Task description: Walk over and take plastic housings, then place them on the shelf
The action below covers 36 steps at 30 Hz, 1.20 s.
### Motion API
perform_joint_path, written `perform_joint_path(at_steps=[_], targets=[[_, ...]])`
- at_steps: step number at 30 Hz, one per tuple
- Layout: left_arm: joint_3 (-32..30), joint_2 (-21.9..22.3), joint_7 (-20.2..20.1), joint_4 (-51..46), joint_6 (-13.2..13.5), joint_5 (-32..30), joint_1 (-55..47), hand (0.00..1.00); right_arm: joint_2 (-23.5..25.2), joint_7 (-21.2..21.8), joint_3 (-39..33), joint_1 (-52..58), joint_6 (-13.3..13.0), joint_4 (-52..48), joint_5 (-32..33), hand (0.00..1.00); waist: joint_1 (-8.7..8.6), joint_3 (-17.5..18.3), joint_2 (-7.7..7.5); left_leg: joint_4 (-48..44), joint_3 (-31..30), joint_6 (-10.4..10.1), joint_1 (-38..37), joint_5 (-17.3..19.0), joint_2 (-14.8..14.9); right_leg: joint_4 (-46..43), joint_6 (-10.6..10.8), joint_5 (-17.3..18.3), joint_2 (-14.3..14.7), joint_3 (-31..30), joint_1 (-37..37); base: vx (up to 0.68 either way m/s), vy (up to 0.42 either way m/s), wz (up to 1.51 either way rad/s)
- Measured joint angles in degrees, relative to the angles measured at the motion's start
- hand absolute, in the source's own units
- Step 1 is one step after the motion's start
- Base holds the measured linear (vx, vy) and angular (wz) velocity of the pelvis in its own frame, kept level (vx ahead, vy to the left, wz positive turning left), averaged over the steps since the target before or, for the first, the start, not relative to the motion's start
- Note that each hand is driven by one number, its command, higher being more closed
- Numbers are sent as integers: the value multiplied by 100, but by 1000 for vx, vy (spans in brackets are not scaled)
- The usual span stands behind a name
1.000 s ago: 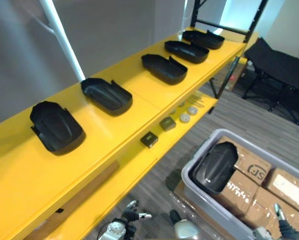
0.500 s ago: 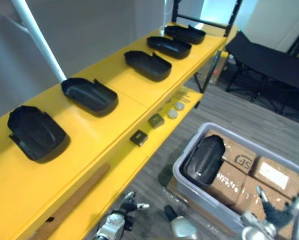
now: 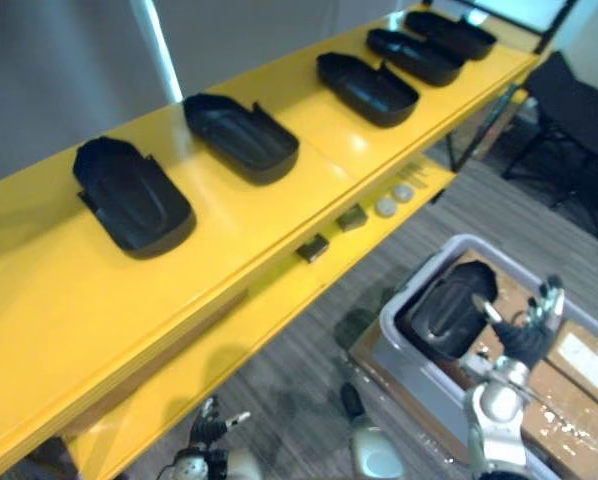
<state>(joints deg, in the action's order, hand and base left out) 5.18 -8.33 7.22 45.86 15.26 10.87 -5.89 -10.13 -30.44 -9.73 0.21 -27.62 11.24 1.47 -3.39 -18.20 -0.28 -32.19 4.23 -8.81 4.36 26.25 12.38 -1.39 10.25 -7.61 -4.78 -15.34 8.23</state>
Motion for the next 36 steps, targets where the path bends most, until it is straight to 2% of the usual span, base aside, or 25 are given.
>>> perform_joint_path(at_steps=[1, 4, 6, 8, 9, 10, 11, 12, 13, 14, 16, 17, 18, 19, 20, 21, 24, 25, 27, 29, 31, 33, 36], targets=[[23, 9, -9, -52, 120, -128, 88, 0, -36, -124, 19, -52, 55, 0, 5, 0, 4, -98, 11, -223, -135, 28, 93, 95, 3, -112, 18, 46, 16, 75, 4, -54, 65, 27], [67, -21, -136, -262, 149, -524, 154, 0, 33, -341, 6, 321, 120, -4, 212, 0, 9, -190, -33, -651, -75, 179, 61, 350, -15, -482, 40, 68, 52, -51, 22, -63, 119, -7], [73, -25, -184, -354, 124, -754, 152, 0, 252, -239, -51, 893, 76, -287, 355, 0, -41, -203, -53, -944, 110, 315, 45, 544, -5, -766, 17, 49, 77, -23, 109, -125, 168, -54], [34, -37, -208, -483, 46, -1005, 188, 0, 410, 29, -80, 1392, 41, -683, 198, 0, -46, -259, -100, -1015, 455, 456, -105, 580, -8, -703, -208, -487, 59, 287, 169, -155, 184, -91], [-8, -10, -235, -545, -43, -1104, 193, 0, 406, 210, -101, 1491, 37, -903, 86, 0, -41, -314, -91, -849, 799, 655, -225, 452, 117, -628, -473, -895, 100, 540, 185, -207, 164, -112], [-11, -56, -232, -548, -125, -1126, 256, 0, 388, 348, -169, 1471, 32, -1099, 41, 0, -60, -356, -93, -660, 1073, 731, -363, 314, 114, -1770, -653, -214, 81, 1051, 453, -210, 158, -106], [-17, -70, -224, -575, -154, -1125, 273, 0, 358, 394, -211, 1434, 14, -1165, 28, 0, -55, -361, -107, -556, 1180, 756, -444, 246, 115, -2382, -721, 68, 73, 1267, 531, -176, 137, -79], [-46, -138, -188, -665, -169, -1110, 256, 0, 241, 456, -259, 1313, -17, -1228, -4, 0, -49, -359, -120, -391, 1329, 810, -540, 111, 142, -3360, -879, 508, 37, 1572, 616, -137, 112, -61], [-58, -198, -172, -682, -172, -1056, 218, 0, 74, 538, -258, 1119, -13, -1238, -5, 0, -17, -350, -131, -241, 1479, 836, -592, -14, 178, -3993, -1089, 778, -65, 1806, 583, -110, 82, -60], [-63, -202, -175, -682, -187, -967, 174, 0, 5, 558, -253, 995, -2, -1240, -6, 0, 17, -345, -139, -165, 1566, 837, -627, -78, 202, -4193, -1099, 888, -138, 1908, 542, -89, 43, -71], [-289, -235, -190, -674, -250, -854, -128, 0, -166, 550, -250, 536, 81, -1309, -18, 0, 224, -320, -180, 90, 1900, 808, -593, -322, 287, -4338, -1220, 1083, -564, 2301, 208, -60, -13, -83], [-369, -241, -194, -664, -277, -859, -292, 0, -225, 547, -242, 400, 177, -1313, -19, 0, 293, -292, -227, 92, 2028, 778, -539, -361, 351, -4210, -1223, 1060, -734, 2406, 38, -66, -65, -78], [-476, -245, -191, -644, -280, -860, -479, 0, -249, 546, -233, 288, 274, -1313, -19, 0, 373, -247, -301, 33, 2119, 752, -442, -373, 392, -3934, -1337, 711, -889, 2508, -128, -59, -78, -72], [-607, -262, -188, -584, -283, -861, -611, 0, -273, 539, -230, 202, 372, -1301, -19, 0, 459, -200, -382, -44, 2123, 714, -307, -370, 406, -3461, -1189, 582, -839, 2550, -232, -105, -103, -92], [-710, -151, -192, -342, -296, -871, -678, 0, -374, 536, -241, 77, 537, -1290, -11, 0, 568, -169, -260, 123, 1874, 652, -109, -543, 427, -2708, -1148, 577, -607, 2632, -288, -90, -79, -81], [-712, -124, -192, -318, -292, -875, -763, 0, -406, 535, -245, 33, 571, -1290, -10, 0, 573, -177, -244, 231, 1817, 652, -49, -632, 450, -2361, -1120, 592, -563, 2652, -381, -105, -102, -77], [-938, -51, -189, -297, -274, -855, -874, 0, -483, 539, -240, -106, 722, -1249, -17, 0, 645, -188, -246, 174, 2047, 600, 209, -709, 494, -1345, -843, 610, -468, 2844, -448, -94, -79, -57], [-1081, -22, -173, -306, -259, -741, -866, 0, -482, 543, -227, -192, 796, -1174, -14, 0, 666, -206, -218, 148, 2143, 580, 291, -722, 555, -903, -652, 485, -388, 2859, -504, -117, -109, -80], [-1152, -20, -136, -307, -119, -388, -843, 0, -494, 544, -236, -322, 911, -1015, 6, 0, 612, -262, -204, -2, 2144, 567, 519, -730, 574, -370, -465, 442, -338, 2882, -533, -86, -135, -56], [-1189, 30, -115, -298, -38, -172, -779, 0, -494, 540, -256, -334, 1034, -915, 10, 0, 592, -469, -138, -65, 2047, 540, 566, -770, 567, -236, -253, 449, -315, 2835, -526, -99, -124, -34], [-1211, 140, -110, -307, 87, 20, -769, 0, -464, 538, -253, -321, 1151, -803, 64, 0, 583, -668, -107, 1, 1632, 528, 576, -920, 420, -349, -258, 454, -306, 2742, -413, -139, -91, -38], [-1301, 392, -102, -305, 141, 225, -865, 0, -456, 433, -284, -429, 1406, -732, 408, 0, 648, -822, -91, 171, 989, 420, 553, -989, 234, -631, -305, 612, -295, 2503, -90, -138, -66, -57], [-1339, 435, -35, -324, 210, 251, -917, 0, -441, 259, -690, -853, 1581, -220, 966, 0, 657, -984, -141, 346, 777, 346, 579, -1024, 60, -1007, -326, 698, -414, 2484, 252, -145, -39, -17]])
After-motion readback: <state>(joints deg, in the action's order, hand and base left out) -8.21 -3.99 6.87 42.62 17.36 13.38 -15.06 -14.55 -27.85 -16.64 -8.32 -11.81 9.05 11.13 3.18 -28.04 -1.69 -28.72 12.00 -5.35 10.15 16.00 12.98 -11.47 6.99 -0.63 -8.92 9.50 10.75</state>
